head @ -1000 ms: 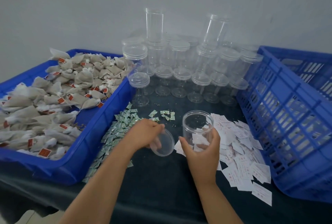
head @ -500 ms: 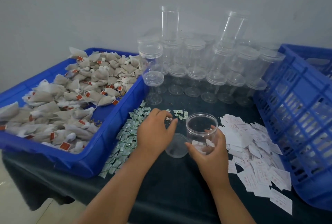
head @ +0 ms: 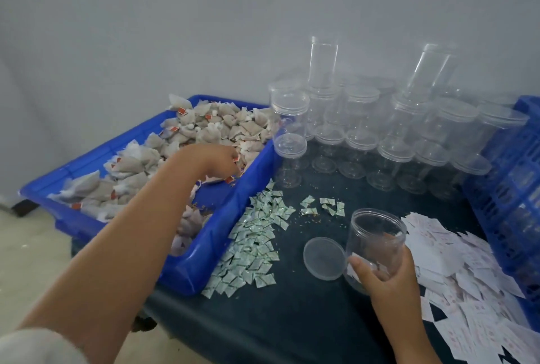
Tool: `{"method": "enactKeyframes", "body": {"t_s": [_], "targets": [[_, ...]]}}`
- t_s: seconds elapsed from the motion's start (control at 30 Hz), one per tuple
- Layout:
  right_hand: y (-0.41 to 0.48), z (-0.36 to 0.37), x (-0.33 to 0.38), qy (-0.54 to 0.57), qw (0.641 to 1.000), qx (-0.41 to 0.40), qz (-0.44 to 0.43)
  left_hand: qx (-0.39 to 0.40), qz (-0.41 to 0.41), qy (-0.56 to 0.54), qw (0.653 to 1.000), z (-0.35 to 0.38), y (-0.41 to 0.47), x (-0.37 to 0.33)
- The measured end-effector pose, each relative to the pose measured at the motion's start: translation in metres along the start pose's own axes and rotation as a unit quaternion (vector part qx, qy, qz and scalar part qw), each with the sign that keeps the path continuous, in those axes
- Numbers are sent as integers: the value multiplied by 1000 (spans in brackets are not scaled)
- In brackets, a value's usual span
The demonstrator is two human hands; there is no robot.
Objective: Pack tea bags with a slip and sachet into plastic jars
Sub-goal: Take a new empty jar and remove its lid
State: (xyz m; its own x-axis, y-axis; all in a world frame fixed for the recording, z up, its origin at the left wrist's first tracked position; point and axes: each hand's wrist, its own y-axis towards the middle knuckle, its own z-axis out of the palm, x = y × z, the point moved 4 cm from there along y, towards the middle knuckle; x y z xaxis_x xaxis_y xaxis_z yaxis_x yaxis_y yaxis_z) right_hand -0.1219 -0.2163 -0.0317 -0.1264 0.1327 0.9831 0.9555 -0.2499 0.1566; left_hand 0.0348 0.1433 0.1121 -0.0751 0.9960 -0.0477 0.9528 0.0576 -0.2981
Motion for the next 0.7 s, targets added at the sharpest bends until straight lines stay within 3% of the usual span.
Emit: {"method": "enactKeyframes", "body": {"t_s": [0.1,0.33,0.5,0.7], "targets": [[0,3,-2,5,1000,8,7,-9,-6,16,1000,20,45,8],[6,5,-13,-21,998,-1,55,-58,36,-81,994,57,104,-11],[13,11,-14,-54,996,32,57,-76,13,24,997,41,130,-16],[19,12,-18,-56,995,30,71,-85,37,14,996,14,169,-24]]}}
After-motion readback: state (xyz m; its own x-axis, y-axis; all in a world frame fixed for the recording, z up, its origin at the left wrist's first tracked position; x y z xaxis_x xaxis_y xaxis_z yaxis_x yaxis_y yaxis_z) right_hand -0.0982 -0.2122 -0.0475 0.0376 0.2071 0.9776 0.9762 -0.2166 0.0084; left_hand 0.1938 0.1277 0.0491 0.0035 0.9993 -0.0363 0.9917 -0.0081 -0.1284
